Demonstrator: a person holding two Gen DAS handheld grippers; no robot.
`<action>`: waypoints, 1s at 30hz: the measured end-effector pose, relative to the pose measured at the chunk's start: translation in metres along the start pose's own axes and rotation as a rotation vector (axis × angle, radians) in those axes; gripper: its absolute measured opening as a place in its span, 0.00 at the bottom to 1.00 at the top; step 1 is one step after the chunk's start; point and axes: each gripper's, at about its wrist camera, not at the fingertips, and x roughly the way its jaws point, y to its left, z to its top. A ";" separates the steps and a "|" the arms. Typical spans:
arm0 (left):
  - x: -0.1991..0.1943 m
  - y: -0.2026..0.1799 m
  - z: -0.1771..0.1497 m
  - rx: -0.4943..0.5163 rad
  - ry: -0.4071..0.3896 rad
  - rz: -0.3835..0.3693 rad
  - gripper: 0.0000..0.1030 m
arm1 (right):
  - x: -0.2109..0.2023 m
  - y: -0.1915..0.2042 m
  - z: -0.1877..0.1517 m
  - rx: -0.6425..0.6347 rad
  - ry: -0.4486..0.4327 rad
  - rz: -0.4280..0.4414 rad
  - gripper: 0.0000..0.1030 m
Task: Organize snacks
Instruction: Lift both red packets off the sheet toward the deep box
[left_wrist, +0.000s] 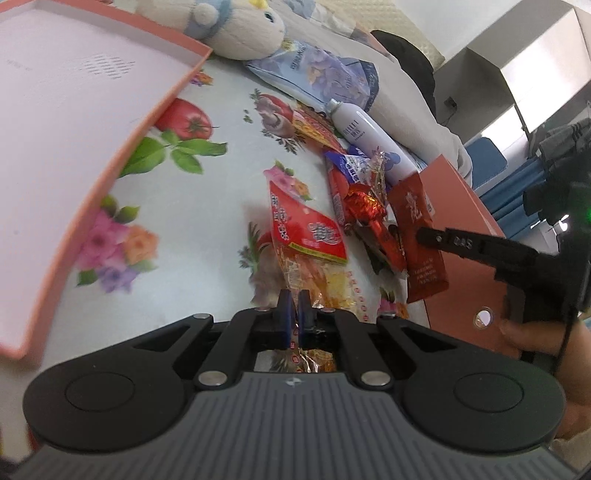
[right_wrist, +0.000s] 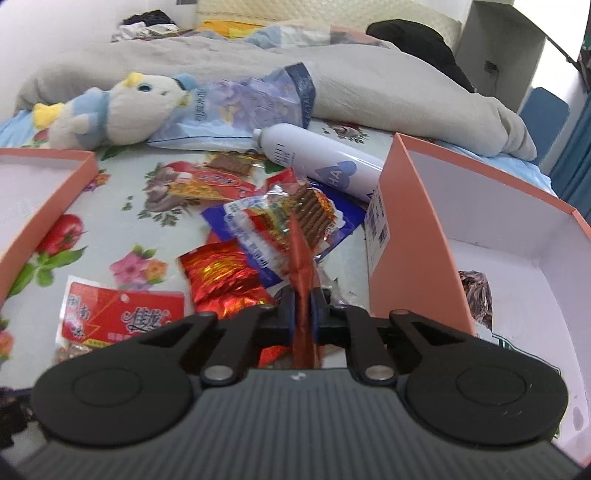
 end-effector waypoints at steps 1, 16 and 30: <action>-0.004 0.002 -0.001 -0.005 -0.002 0.002 0.03 | -0.005 0.001 -0.003 -0.003 0.001 0.014 0.11; -0.047 0.022 -0.030 -0.130 0.025 -0.015 0.03 | -0.058 0.002 -0.046 0.121 0.091 0.251 0.10; -0.041 0.034 -0.035 -0.214 0.071 -0.061 0.08 | -0.048 -0.025 -0.082 0.324 0.166 0.391 0.13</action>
